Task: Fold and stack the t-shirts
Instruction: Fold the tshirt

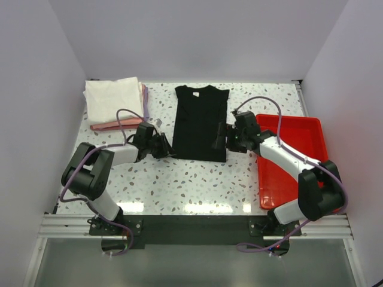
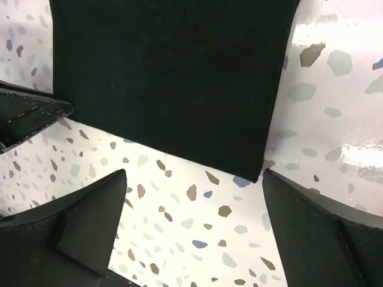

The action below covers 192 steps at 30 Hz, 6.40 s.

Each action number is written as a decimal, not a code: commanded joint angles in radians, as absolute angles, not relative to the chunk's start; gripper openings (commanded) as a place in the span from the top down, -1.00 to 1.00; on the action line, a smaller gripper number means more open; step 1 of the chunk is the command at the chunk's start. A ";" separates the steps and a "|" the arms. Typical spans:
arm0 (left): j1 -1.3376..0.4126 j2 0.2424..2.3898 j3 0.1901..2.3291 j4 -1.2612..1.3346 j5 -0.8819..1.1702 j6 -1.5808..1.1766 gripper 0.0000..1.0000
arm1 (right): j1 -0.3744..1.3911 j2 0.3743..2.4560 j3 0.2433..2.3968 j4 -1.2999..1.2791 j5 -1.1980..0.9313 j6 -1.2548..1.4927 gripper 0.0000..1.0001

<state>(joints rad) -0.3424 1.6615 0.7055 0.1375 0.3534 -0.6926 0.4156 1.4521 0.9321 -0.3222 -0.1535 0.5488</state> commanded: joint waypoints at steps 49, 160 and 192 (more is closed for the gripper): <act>-0.396 1.116 0.532 -0.195 0.149 -0.707 1.00 | 0.529 1.416 0.885 -0.670 -0.460 0.376 0.95; -0.419 1.609 1.062 -0.017 0.193 -0.687 -1.00 | 0.429 1.557 1.154 -0.373 -0.656 0.449 -0.98; -0.422 1.638 0.721 0.095 0.239 -0.736 -1.00 | 0.540 1.741 0.885 -0.207 -0.594 0.446 -0.98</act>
<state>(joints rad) -0.4240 1.6871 0.8196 0.1471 0.2939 -0.7238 0.5419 1.7611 0.9508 -0.1665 -0.6476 0.5003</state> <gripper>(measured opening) 0.997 0.986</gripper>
